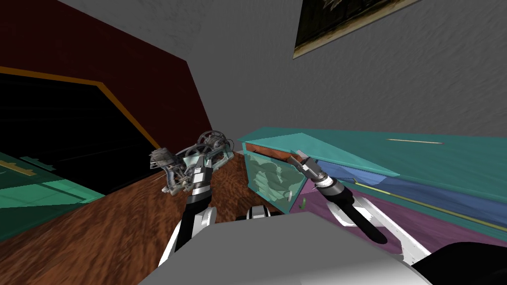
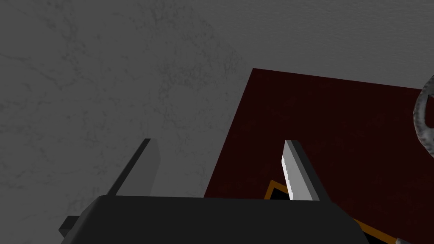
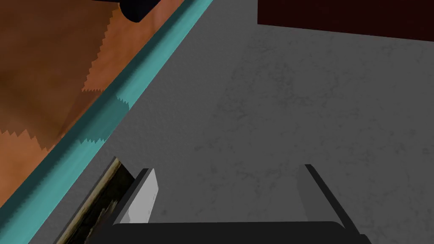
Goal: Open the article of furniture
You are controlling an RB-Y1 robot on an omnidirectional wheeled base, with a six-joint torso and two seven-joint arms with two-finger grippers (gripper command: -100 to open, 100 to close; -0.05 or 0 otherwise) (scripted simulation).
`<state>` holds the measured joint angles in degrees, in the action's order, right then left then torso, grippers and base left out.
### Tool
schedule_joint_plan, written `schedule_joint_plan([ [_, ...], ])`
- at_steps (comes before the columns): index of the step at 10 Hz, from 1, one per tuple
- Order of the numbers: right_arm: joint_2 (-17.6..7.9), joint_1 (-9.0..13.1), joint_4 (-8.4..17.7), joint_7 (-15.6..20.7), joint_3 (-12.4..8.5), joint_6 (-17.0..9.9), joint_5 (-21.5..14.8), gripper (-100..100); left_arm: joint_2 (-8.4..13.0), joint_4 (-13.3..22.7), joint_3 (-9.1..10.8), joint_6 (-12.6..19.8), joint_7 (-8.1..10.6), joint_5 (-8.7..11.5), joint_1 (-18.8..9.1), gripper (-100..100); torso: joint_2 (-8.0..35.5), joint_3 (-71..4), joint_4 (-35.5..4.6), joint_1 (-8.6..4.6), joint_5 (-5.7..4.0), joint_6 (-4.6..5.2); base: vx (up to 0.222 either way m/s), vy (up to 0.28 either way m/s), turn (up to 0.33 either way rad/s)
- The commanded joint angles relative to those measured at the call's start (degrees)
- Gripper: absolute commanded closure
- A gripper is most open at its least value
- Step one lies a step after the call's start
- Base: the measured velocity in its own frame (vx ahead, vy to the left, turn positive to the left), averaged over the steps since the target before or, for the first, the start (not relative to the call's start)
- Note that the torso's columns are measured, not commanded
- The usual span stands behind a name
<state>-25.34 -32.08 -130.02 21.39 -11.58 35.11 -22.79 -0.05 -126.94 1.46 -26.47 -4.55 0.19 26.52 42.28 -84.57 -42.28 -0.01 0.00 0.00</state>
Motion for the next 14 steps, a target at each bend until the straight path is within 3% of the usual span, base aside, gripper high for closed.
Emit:
schedule_joint_plan([
  [1, -3.28, -0.94, 1.03, 3.72, -2.08, 0.89, -4.00, -100, 0.00, 0.00, 0.00, 0.00, 0.00, 0.00, 0.00, 0, 0.02, 0.01, -0.01, 0.02, 0.01, 0.00, 0.008, 0.050, -0.023],
  [6, -10.27, -2.20, 2.75, 9.97, -5.67, 1.74, -11.11, -100, 0.00, 0.00, 0.00, 0.00, 0.00, 0.00, 0.00, 0, 0.00, 0.00, 0.00, 0.02, 0.00, 0.00, 0.007, 0.049, -0.023],
  [14, -24.31, -4.55, 6.65, 22.03, -12.69, 3.27, -24.53, -100, 0.00, 0.00, 0.00, 0.00, 0.00, 0.00, 0.00, 0, 0.00, 0.00, 0.00, 0.02, 0.01, 0.00, 0.013, 0.059, -0.028],
])
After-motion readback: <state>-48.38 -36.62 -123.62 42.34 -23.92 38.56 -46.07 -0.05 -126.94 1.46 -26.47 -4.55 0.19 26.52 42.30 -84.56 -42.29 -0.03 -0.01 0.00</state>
